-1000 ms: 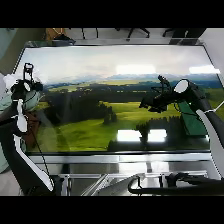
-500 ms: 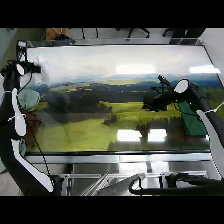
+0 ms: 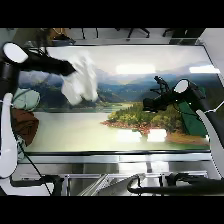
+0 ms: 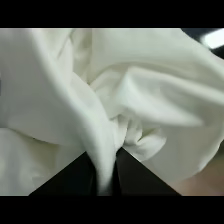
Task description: Fold the shirts.
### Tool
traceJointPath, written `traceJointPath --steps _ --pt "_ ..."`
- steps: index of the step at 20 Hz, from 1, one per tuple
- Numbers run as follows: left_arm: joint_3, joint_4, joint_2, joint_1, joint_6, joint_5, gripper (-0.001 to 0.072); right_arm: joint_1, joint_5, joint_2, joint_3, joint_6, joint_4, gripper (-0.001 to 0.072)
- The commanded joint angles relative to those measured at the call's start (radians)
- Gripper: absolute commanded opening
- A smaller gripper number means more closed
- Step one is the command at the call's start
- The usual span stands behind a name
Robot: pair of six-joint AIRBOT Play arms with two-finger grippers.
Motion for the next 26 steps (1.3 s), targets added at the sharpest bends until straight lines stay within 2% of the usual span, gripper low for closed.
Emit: traceJointPath --steps 1,2,4,5,6,7,10,12,13,17,21,24,26 --pt "-0.254 -0.055 0.087 -0.196 -0.042 -0.032 0.0011 0.001 0.07 0.0 0.0 -0.017 0.014 0.0088" --pt "-0.32 -0.055 0.085 -0.247 -0.042 0.042 0.0011 0.001 0.087 0.0 0.0 -0.018 0.032 0.0136" --pt "-0.404 -0.055 0.064 -0.316 -0.042 0.159 0.0022 0.001 0.117 0.001 0.0 -0.019 0.08 0.0402" --pt "-0.419 -0.055 0.047 -0.337 -0.042 0.183 0.0209 0.001 0.132 0.001 0.001 -0.034 0.111 0.0447" --pt "-0.416 -0.055 0.035 -0.342 -0.064 0.175 0.0617 0.001 0.147 0.003 0.001 -0.045 0.142 0.0447" --pt "-0.394 -0.055 0.029 -0.33 -0.119 0.132 0.0701 -0.001 0.164 0.01 0.001 -0.054 0.165 0.0447" --pt "-0.266 -0.055 0.035 -0.207 -0.18 -0.15 0.07 -0.003 0.188 0.046 0.001 -0.095 0.185 0.045" --pt "-0.317 -0.054 0.109 -0.112 -0.207 -0.263 0.07 -0.001 0.198 0.068 -0.008 -0.108 0.175 0.057" --pt "-0.4 -0.054 0.166 -0.077 -0.206 -0.264 0.07 -0.001 0.191 0.08 -0.032 -0.119 0.175 0.0613" --pt "-0.916 -0.06 0.44 0.01 -0.207 -0.035 0.07 0.0 0.171 0.114 -0.239 -0.129 0.201 0.0613" --pt "-1.273 -0.099 0.578 0.023 -0.19 0.276 0.07 0.06 -0.045 0.108 -0.459 -0.226 0.353 0.06" --pt "-1.366 -0.251 0.568 0.021 -0.077 0.437 0.0699 0.172 -0.232 0.05 -0.488 -0.274 0.417 0.06" --pt "-1.381 -0.324 0.507 0.02 0.003 0.473 0.0699 0.255 -0.352 0.007 -0.488 -0.311 0.486 0.06"
